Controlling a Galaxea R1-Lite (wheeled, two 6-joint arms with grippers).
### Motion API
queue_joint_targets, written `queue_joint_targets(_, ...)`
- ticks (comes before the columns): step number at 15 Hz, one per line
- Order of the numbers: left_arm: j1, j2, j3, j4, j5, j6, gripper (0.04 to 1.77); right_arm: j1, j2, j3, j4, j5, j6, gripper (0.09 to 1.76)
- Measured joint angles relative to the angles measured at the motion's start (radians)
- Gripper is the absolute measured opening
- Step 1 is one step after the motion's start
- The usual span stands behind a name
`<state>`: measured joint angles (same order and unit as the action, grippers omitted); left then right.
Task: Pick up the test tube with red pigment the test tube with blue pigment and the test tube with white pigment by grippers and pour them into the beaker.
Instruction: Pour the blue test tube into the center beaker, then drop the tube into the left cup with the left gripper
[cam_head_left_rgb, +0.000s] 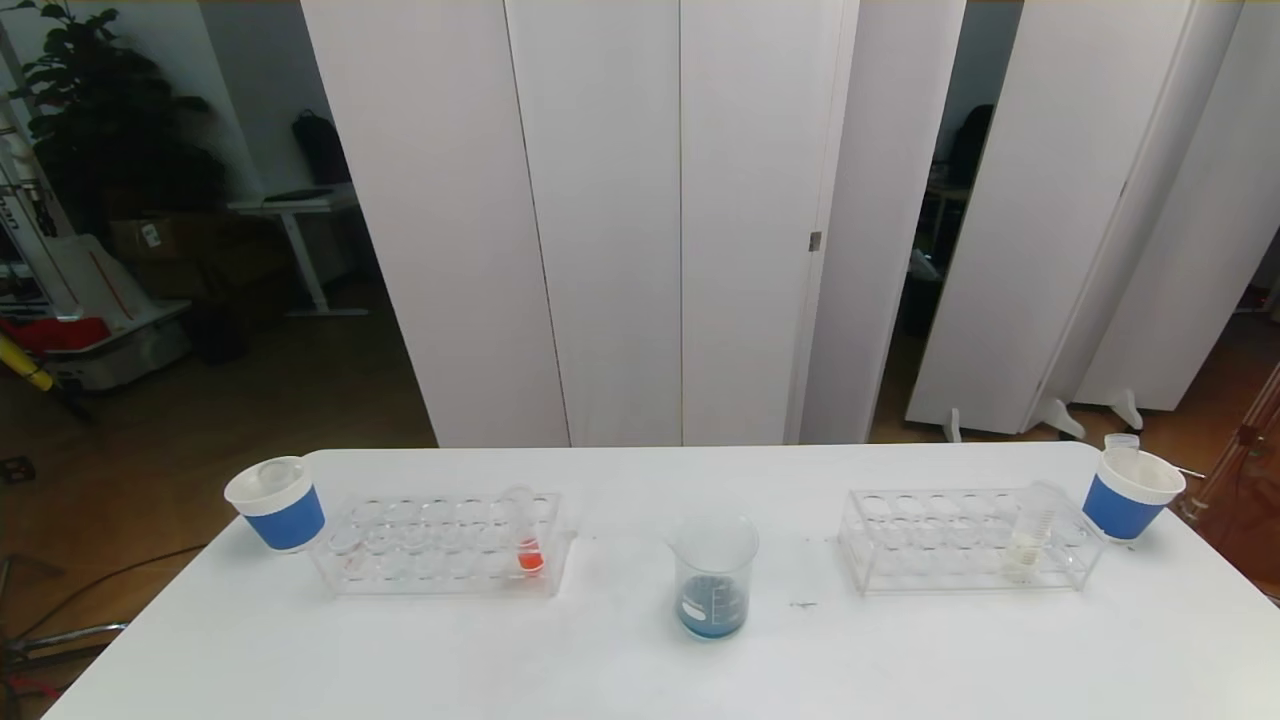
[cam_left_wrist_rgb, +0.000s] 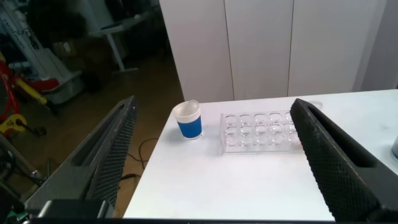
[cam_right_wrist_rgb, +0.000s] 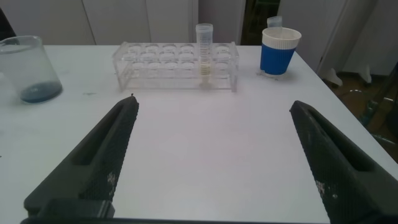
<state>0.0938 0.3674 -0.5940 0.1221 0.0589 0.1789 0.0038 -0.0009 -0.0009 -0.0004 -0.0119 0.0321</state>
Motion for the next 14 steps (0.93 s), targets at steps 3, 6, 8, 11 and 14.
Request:
queue_joint_targets(3,-0.002,-0.072,0.034,-0.006,-0.002,-0.018,1.75,0.000,0.000,0.000,0.000,0.000,0.000,1.75)
queue_joint_targets(6,-0.049,-0.103,0.046,-0.002,0.005,-0.018,1.75,-0.001,0.000,0.000,0.000,0.000,0.000,1.75)
queue_joint_targets(8,-0.061,-0.143,0.085,0.003,0.007,-0.021,1.75,0.000,0.000,0.000,0.000,0.000,0.000,1.75)
queue_joint_targets(11,-0.075,-0.194,0.139,0.006,0.006,-0.068,1.75,0.000,0.000,0.000,0.000,0.000,0.000,1.75)
queue_joint_targets(14,-0.085,-0.246,0.248,0.003,-0.004,-0.071,1.75,0.000,0.000,0.000,0.000,0.000,0.000,1.75)
